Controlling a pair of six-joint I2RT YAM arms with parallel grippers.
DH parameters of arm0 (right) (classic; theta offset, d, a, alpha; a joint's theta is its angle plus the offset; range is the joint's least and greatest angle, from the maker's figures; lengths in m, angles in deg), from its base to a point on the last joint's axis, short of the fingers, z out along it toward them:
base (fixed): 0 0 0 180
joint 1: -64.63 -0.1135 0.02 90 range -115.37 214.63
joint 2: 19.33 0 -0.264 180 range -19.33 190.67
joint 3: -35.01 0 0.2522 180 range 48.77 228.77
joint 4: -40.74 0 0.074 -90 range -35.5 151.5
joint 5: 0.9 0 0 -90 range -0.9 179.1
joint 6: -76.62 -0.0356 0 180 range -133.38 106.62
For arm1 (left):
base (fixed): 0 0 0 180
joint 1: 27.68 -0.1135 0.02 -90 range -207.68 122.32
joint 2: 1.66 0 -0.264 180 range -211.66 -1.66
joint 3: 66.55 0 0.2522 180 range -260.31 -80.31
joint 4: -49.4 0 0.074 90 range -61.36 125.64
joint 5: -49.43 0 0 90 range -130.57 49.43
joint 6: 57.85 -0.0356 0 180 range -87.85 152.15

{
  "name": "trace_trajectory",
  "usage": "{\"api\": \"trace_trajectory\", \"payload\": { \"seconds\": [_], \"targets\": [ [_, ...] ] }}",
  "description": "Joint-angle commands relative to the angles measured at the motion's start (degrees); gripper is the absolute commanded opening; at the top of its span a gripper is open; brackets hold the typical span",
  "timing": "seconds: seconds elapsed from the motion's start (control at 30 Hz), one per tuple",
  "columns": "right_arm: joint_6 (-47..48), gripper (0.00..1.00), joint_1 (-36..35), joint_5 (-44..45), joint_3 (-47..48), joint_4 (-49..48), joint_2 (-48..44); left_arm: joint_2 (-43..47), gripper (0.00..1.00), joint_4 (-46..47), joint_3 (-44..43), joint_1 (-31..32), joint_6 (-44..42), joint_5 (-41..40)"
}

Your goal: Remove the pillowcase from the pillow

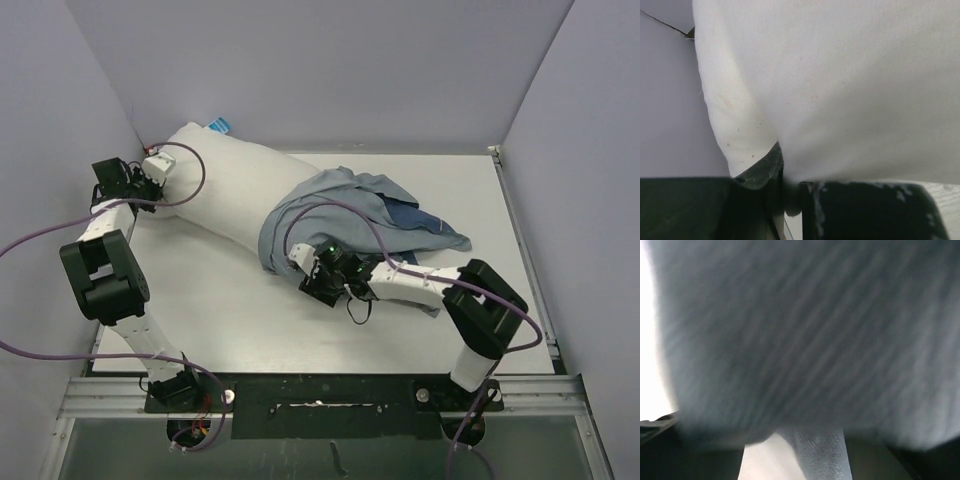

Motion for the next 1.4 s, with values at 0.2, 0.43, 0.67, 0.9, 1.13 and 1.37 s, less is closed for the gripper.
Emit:
{"api": "trace_trajectory", "payload": {
  "seconds": [0.2, 0.43, 0.67, 0.9, 1.13, 1.37],
  "targets": [
    [-15.9, 0.0, 9.7, 15.8, 4.0, -4.4, 0.2, 6.8, 0.0, -1.1, -5.0, -1.4, 2.4, 1.3],
    [-30.0, 0.0, 32.6, 11.8, -5.1, -1.7, -16.3, 5.6, 0.0, -1.6, -8.2, -4.9, 2.8, 1.9],
    [-36.1, 0.0, 55.3, 8.5, -7.8, 1.9, -32.0, 5.4, 0.0, -0.7, -5.3, -5.5, 0.5, 1.3],
    [-44.8, 0.0, 71.0, 8.9, -2.7, 7.2, -35.4, 5.1, 0.0, -2.0, -6.5, -6.6, 1.5, 1.7],
    [-47.7, 0.0, 71.5, -0.9, 1.5, 6.0, -30.3, 6.7, 0.0, -2.9, -7.1, -6.2, 4.2, 3.3],
    [-40.3, 0.24, 50.8, -4.6, 4.5, 5.7, -17.5, 9.3, 0.0, -11.8, -12.7, 4.2, 14.4, 5.2]
  ]
}}
